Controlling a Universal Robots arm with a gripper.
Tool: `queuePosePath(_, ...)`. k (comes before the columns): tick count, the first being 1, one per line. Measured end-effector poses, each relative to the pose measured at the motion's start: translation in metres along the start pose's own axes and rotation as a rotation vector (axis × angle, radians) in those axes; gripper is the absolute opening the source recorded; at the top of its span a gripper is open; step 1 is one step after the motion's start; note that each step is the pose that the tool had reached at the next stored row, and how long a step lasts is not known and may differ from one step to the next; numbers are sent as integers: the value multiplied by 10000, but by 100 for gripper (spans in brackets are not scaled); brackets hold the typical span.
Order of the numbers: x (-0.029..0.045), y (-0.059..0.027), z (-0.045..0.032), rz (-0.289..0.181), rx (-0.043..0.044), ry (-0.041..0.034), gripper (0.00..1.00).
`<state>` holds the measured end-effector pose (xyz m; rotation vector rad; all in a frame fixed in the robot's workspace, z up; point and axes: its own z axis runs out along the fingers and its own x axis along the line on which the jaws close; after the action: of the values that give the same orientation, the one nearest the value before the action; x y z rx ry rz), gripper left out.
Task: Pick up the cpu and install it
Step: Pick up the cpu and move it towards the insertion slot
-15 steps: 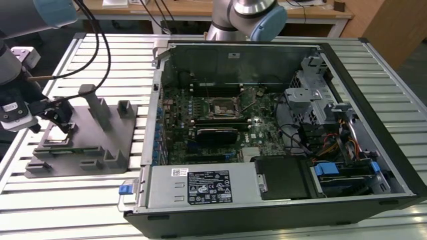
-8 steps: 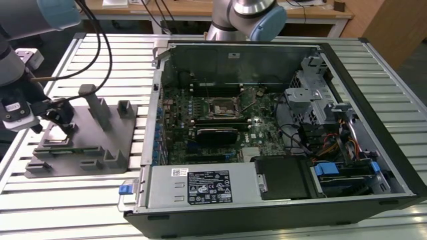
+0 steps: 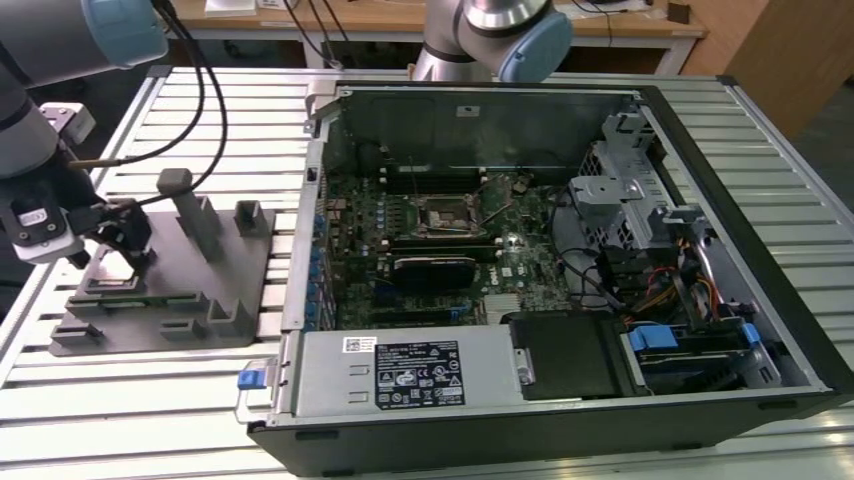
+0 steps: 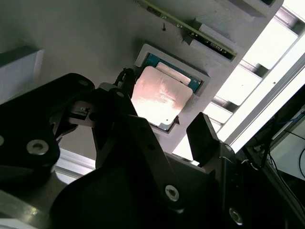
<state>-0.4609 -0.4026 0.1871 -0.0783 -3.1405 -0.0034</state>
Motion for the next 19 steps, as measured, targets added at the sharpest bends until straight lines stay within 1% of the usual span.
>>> queuePosePath(5,2,0,37,52,11,0,70)
queuePosePath(8,0,1,43,54,25,-1,70)
queuePosePath(12,-22,1,51,54,26,-3,70)
queuePosePath(19,-38,1,53,54,27,-2,69)
